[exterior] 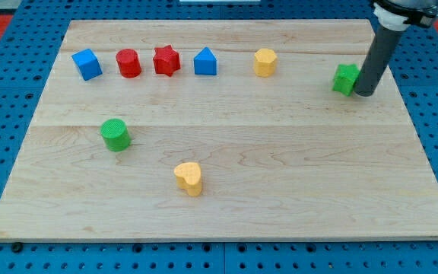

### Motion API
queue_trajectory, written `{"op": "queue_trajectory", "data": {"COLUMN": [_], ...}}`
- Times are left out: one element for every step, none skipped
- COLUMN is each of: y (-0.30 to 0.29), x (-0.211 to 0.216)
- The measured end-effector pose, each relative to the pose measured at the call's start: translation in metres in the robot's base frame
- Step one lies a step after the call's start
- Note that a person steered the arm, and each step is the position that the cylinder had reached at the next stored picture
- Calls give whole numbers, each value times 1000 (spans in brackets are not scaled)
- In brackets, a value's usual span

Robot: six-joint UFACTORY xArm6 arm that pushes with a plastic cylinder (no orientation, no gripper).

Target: Push green star to parallel right of yellow hexagon

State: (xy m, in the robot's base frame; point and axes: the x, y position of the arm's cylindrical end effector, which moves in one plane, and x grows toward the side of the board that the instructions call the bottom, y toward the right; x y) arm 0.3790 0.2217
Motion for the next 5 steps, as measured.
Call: {"op": "queue_trajectory", "data": {"y": [-12,-25,-40,-41,-41], "x": [-3,-10,-19,-29,-38]}}
